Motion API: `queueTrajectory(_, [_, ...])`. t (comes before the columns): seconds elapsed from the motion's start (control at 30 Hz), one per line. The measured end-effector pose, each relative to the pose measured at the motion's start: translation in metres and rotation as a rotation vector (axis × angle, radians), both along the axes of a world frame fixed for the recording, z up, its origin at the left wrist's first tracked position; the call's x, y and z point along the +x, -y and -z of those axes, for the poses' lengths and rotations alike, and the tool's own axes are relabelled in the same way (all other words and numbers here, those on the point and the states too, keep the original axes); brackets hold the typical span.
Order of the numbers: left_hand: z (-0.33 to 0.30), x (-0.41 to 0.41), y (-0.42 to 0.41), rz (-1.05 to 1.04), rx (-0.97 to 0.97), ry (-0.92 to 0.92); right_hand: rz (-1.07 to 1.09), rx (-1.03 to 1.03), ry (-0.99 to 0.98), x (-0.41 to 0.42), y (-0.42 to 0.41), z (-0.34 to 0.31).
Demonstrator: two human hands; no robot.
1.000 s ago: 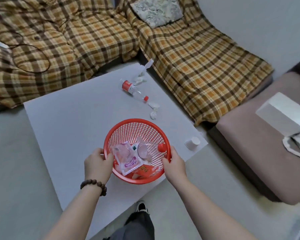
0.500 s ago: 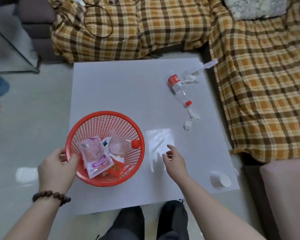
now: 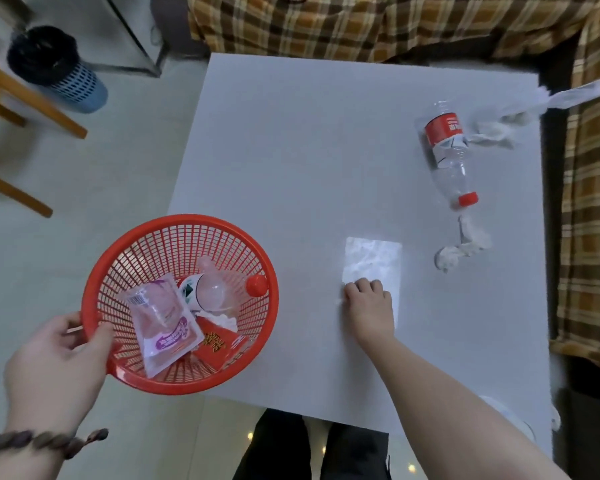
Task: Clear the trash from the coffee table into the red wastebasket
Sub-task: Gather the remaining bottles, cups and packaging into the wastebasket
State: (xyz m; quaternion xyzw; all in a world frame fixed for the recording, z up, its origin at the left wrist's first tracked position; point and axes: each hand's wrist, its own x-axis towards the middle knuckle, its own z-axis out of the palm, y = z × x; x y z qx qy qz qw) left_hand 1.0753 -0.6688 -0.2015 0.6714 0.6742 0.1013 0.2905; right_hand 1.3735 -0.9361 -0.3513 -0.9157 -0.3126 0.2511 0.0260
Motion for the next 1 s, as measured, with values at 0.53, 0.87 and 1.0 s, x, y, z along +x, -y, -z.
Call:
queueTrajectory(0.53, [-0.076, 0.127, 0.128, 0.268, -0.013, 0.123, 0.201, 0.776, -0.166, -0.046, -0.033, -0.217])
queueTrajectory(0.87, [-0.077, 0.173, 0.188, 0.339, -0.053, 0.142, 0.549, 0.672, 0.141, -0.003, 0.142, -0.199])
queueTrajectory(1.0, [-0.071, 0.181, 0.208, 0.332, -0.04, 0.119, 0.703, 0.203, -0.058, -0.01, 0.231, -0.145])
